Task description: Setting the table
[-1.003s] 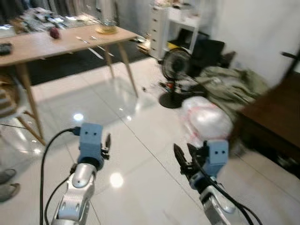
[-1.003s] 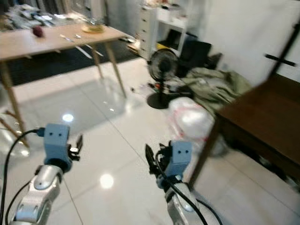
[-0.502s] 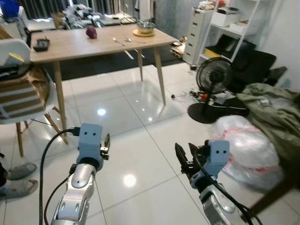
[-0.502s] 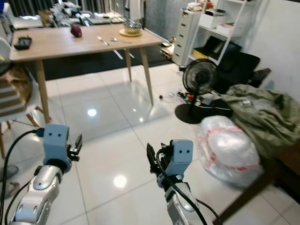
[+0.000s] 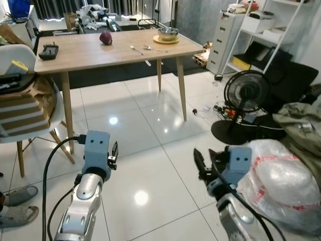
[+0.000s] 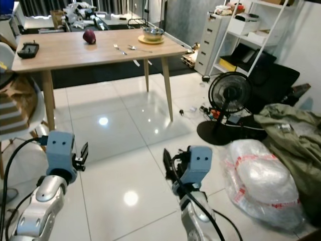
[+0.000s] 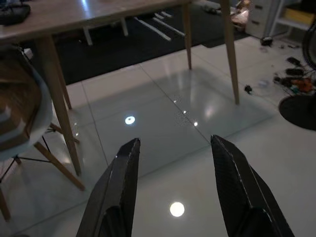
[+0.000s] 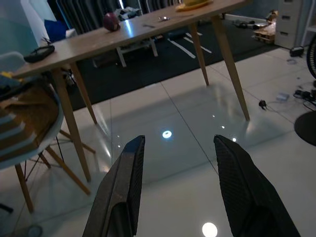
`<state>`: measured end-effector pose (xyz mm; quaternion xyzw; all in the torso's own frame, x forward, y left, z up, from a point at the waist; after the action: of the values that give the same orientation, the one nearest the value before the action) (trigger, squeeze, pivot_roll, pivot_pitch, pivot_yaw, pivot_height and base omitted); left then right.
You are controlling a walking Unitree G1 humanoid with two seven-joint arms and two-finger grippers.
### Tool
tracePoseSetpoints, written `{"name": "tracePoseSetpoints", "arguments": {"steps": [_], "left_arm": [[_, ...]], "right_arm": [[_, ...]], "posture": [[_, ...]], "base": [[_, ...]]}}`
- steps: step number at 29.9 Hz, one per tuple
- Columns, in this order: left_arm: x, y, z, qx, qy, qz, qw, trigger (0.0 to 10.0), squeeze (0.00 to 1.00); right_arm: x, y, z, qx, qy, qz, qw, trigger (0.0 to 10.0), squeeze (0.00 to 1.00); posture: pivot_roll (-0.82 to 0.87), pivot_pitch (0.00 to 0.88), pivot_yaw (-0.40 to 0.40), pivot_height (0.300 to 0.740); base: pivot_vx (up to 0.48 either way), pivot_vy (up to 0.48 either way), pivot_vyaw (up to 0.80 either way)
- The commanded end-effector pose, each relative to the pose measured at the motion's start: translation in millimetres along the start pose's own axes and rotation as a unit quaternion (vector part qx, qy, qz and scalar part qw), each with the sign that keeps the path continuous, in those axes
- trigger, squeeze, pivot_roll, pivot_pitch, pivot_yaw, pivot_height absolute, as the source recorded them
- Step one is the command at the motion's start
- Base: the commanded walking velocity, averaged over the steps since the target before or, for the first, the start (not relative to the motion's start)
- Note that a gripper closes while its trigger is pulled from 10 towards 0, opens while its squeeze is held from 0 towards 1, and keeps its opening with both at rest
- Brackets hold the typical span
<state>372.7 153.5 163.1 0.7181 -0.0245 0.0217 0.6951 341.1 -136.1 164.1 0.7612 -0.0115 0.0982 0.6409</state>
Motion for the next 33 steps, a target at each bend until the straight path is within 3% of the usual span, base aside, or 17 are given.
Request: {"name": "tracePoseSetpoints", "arguments": {"steps": [1,33], "left_arm": [[0.0,-0.7,2.1,0.001,-0.006,-0.002,1.0,10.0,0.0],[1.9,1.6,4.4,0.001,-0.013,0.004,1.0,10.0,0.0]], "right_arm": [[-1.0,-3.6,3.7,0.0,-0.009,-0.005,1.0,10.0,0.0],[3.9,-3.6,-1.6,-0.008,0.001,0.0,1.0,10.0,0.0]], "posture": [[0.08,0.051,0.069,0.74],[0.08,0.024,0.066,0.74]], "base": [[0.48,0.0,0.0],[0.48,0.0,-0.09]]}}
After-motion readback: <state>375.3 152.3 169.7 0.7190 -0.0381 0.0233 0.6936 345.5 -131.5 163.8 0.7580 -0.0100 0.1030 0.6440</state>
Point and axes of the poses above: a point about 5 cm out from each wrist's last joint towards the gripper, its own x axis pointing out of the wrist towards the gripper, its own y axis along the axis of the wrist's last joint, z = x × y, the point moved 5 cm from there along x, pointing out of the wrist towards the gripper, and after that the axes turned 3 degrees about -x, right-handed, at the moved point
